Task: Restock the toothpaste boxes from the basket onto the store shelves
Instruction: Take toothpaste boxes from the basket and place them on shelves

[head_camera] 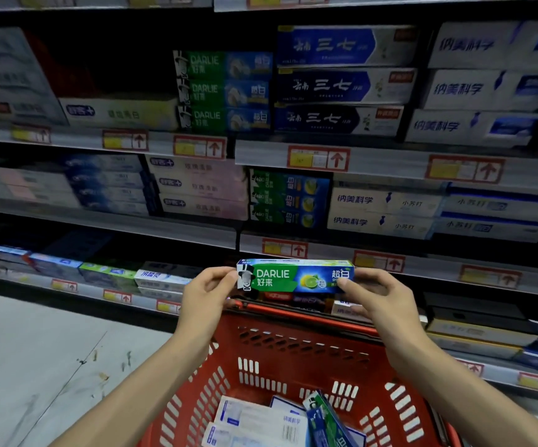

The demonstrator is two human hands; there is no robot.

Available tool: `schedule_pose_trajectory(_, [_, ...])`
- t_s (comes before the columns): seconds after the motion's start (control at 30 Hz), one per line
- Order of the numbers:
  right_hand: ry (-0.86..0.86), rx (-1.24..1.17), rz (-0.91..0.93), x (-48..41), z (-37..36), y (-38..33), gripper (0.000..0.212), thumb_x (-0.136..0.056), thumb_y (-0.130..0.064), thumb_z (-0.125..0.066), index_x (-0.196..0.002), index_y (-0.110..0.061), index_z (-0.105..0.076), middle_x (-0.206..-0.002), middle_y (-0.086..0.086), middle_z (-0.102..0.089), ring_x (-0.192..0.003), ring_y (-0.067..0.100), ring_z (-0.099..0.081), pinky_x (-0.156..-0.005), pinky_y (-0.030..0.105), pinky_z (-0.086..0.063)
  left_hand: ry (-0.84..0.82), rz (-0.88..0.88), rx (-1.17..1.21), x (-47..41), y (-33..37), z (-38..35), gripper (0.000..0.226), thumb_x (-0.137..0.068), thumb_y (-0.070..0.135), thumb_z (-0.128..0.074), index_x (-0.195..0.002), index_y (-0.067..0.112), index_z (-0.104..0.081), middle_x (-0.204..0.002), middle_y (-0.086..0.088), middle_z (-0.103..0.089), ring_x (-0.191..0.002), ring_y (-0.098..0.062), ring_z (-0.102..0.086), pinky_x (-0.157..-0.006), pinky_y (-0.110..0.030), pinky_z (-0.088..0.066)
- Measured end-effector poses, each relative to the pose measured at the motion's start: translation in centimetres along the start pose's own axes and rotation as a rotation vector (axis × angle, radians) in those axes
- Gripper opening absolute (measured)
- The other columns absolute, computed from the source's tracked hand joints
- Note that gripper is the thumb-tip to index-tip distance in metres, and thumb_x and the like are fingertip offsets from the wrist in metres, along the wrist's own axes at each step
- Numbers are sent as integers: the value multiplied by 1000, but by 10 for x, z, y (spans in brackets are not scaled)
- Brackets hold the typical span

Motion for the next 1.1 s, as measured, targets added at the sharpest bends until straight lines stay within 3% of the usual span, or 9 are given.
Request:
schedule_pose_trajectory(0.23, [3, 17, -40, -15, -14, 7, 25, -82, -18, -87, -102, -15, -73, -96, 2, -79, -95, 22, -75, -84, 44, -59, -26, -30, -82, -27, 11, 7, 13, -98, 9, -69, -102, 20, -75, -96, 1, -80, -89, -18, -72, -69, -26, -55])
schedule_pose_trajectory(0.4, [46, 47, -11, -28, -25, 16, 25, -81, -15, -87, -101, -15, -73, -97, 4, -78, -94, 20, -74, -86, 46, -59, -50, -64, -136, -49, 10, 6, 24, -95, -3, -66, -97, 19, -76, -88, 0, -81, -88, -15, -73, -73, -24, -56])
schedule_pose_trajectory(0.5, [100, 28, 22, -44, -36, 17, 22, -81, -13, -87, -98, -16, -73, -95, 2, -77, -93, 16, -73, -84, 39, -58, -45, -79, -109, -65, 9, -4, 25, -94, -4, -67, -102, 18, -76, -100, -3, -80, -99, -20, -73, -88, -38, -59])
schedule_pose_trajectory(0.67, [156, 61, 56, -80, -53, 24, 24, -77, -16, -91, -95, -21, -78, -90, -3, -80, -92, 16, -74, -91, 40, -59, -34, -146, -150, -92, 20, -14, 33, -93, -9, -62, -105, 20, -74, -100, 5, -78, -92, -1, -71, -80, -12, -54])
schedule_pose_trajectory(0.77, [189, 129, 110, -94, -61, 26, 24, -73, -17, -94, -85, -28, -76, -79, -18, -77, -77, -2, -71, -83, 31, -56, -24, -167, -196, -109, 22, -17, 36, -94, -6, -62, -106, 26, -76, -102, 11, -78, -97, -2, -69, -90, -23, -53])
schedule_pose_trajectory(0.83, [210, 159, 145, -101, -63, 27, 26, -73, -17, -94, -82, -31, -74, -74, -24, -73, -75, 1, -69, -72, 20, -49, -14, -170, -184, -119, 21, -20, 38, -95, -5, -61, -105, 29, -76, -100, 13, -78, -100, -5, -69, -86, -23, -51])
schedule_pose_trajectory(0.9, [238, 182, 158, -107, -64, 27, 25, -75, -20, -92, -85, -32, -74, -71, -17, -73, -77, 7, -68, -67, 16, -46, -12, -159, -179, -126, 21, -24, 37, -97, -3, -61, -104, 30, -76, -100, 12, -77, -100, -6, -68, -82, -21, -48])
schedule_pose_trajectory(1.1, [284, 269, 131, -128, -65, 25, 36, -82, -38, -86, -112, -22, -74, -82, -3, -71, -83, 8, -65, -74, 30, -47, -37, -79, -179, -142, 16, -36, 28, -99, 5, -64, -114, 27, -72, -107, 9, -73, -104, -7, -65, -93, -32, -48])
Point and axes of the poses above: each hand's wrist, its own x-axis away from the middle knuckle, its own z-axis out of the back of the hand, y = z × x, the point moved 2 cm from there along -x, towards the middle knuckle
